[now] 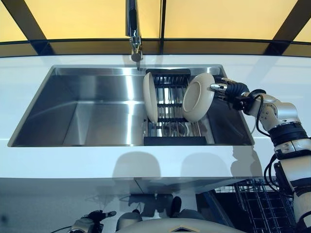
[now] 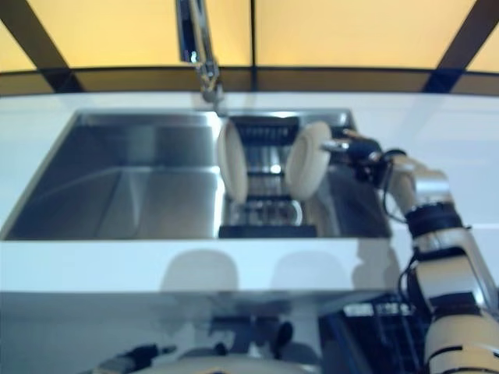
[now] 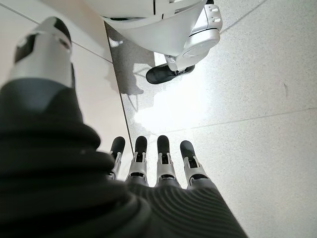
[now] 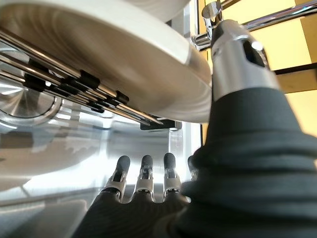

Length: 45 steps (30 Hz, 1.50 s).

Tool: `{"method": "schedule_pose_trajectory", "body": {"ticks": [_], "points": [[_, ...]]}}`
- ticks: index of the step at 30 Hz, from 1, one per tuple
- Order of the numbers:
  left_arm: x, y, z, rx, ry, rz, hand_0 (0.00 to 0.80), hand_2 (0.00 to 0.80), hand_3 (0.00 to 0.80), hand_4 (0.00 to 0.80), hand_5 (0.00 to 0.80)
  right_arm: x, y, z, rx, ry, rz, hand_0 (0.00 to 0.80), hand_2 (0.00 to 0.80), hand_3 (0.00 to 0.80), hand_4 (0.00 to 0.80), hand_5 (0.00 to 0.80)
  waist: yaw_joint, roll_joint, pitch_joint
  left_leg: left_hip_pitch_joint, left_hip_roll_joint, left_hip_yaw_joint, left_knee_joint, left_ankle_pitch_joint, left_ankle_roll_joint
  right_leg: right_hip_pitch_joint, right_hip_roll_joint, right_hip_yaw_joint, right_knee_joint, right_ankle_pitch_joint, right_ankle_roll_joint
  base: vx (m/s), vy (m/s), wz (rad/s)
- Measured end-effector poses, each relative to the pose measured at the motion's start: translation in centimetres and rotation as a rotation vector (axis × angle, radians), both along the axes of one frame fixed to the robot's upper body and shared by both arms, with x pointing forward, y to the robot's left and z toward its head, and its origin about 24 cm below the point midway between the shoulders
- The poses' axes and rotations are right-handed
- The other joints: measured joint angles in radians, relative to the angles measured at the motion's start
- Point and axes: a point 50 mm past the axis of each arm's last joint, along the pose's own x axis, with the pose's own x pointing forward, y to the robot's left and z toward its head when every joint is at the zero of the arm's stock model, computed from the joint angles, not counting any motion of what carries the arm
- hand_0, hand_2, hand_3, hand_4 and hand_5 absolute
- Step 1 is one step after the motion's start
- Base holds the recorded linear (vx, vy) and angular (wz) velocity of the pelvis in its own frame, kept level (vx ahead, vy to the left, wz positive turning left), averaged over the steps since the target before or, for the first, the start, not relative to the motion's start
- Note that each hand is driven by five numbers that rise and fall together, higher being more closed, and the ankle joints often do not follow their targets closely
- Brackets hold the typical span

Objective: Take plates into dishwasher

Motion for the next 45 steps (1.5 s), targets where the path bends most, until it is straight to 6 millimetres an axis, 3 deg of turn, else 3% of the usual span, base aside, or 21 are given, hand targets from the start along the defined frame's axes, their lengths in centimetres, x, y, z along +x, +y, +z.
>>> {"method": "schedule_pose_trajectory", "body": {"ticks": [28,33,34,35,36,39,45], "points": [[-0.9,-0.1,-0.1,-0.003,0.018,0.006,0.0,0.0,0.0,0.0,0.0,0.2,1.0,-0.6,0.017,0.042,0.061,0.0,0.0,0.0,0.0,0.0,0.028,-0.002,0.013,-0.001,0.0,-0.031,0.003,0.0,0.0,0.016,-0.005,-0.024,0.0,-0.004,-0.001,0.004,0.004,0.02],[-0.8,-0.1,-0.1,-0.002,0.018,0.005,0.0,0.0,0.0,0.0,0.0,0.7,0.4,0.1,-0.085,0.05,0.044,0.0,0.0,0.0,0.0,0.0,0.045,-0.005,0.014,-0.002,0.0,-0.032,0.006,0.0,0.0,0.017,-0.005,-0.025,0.0,-0.004,-0.002,0.0,0.0,0.0],[-0.8,-0.1,-0.2,-0.002,0.02,-0.004,0.0,0.0,0.0,0.0,0.0,0.8,0.2,0.2,-0.122,0.059,0.042,0.179,0.179,0.179,0.179,0.179,0.05,-0.007,0.015,-0.003,0.0,-0.034,0.007,0.0,-0.001,0.017,-0.005,-0.026,0.0,-0.004,-0.001,-0.004,-0.005,0.04],[-0.9,-0.3,-0.2,-0.004,0.024,-0.012,0.0,0.0,0.0,0.0,0.0,1.0,0.0,0.4,-0.153,0.062,0.039,0.618,0.618,0.618,0.618,0.618,0.05,-0.008,0.015,-0.005,0.0,-0.037,0.008,0.0,-0.001,0.017,-0.006,-0.029,0.0,-0.004,-0.002,-0.002,-0.002,0.11],[-0.9,-0.3,-0.2,-0.005,0.025,-0.012,0.0,0.0,0.0,0.0,0.0,1.2,-0.2,0.7,-0.209,0.064,0.033,0.8,0.8,0.8,0.8,0.8,0.05,-0.01,0.015,-0.01,-0.001,-0.044,0.009,0.0,-0.001,0.017,-0.008,-0.035,0.0,-0.004,-0.001,-0.004,0.002,0.14],[-0.9,-0.3,-0.2,-0.009,0.024,-0.003,0.0,0.0,0.0,0.0,0.0,1.6,-0.8,1.3,-0.314,0.088,0.003,0.8,0.8,0.8,0.8,0.8,0.059,-0.014,0.016,-0.018,-0.001,-0.053,0.016,0.0,-0.001,0.016,-0.01,-0.045,0.0,-0.004,-0.002,-0.021,0.011,0.11],[-1.1,-0.3,-0.3,-0.007,0.036,-0.004,0.0,0.0,0.0,0.0,0.0,1.7,-1.3,1.6,-0.364,0.094,-0.029,0.8,0.8,0.8,0.8,0.8,0.075,-0.016,0.015,-0.02,-0.004,-0.059,0.016,0.0,0.0,0.016,-0.013,-0.049,0.0,-0.004,-0.002,-0.005,0.008,0.02]]}}
